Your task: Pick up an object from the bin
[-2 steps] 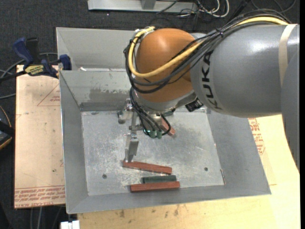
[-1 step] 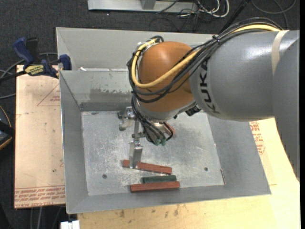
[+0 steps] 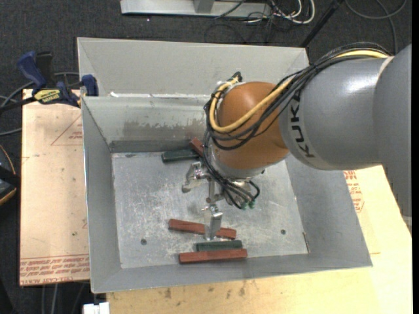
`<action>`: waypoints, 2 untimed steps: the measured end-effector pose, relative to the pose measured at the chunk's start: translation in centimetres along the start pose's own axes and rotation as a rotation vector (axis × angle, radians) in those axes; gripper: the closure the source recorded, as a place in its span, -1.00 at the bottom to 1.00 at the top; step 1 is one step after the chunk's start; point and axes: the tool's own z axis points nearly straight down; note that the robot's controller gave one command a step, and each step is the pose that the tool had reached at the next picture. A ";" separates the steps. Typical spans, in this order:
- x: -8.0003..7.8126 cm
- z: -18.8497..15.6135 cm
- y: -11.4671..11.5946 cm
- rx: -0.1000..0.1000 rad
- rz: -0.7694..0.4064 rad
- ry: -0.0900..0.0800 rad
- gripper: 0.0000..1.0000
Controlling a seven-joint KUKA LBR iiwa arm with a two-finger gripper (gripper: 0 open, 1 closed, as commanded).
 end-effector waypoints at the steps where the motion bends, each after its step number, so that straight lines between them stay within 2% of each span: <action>1: 3.8 6.1 1.8 -0.001 0.106 -0.015 1.00; 2: 3.8 6.1 1.8 -0.001 0.106 -0.015 1.00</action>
Offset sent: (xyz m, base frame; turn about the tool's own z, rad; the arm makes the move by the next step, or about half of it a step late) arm 0.0000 0.0000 0.0000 0.0000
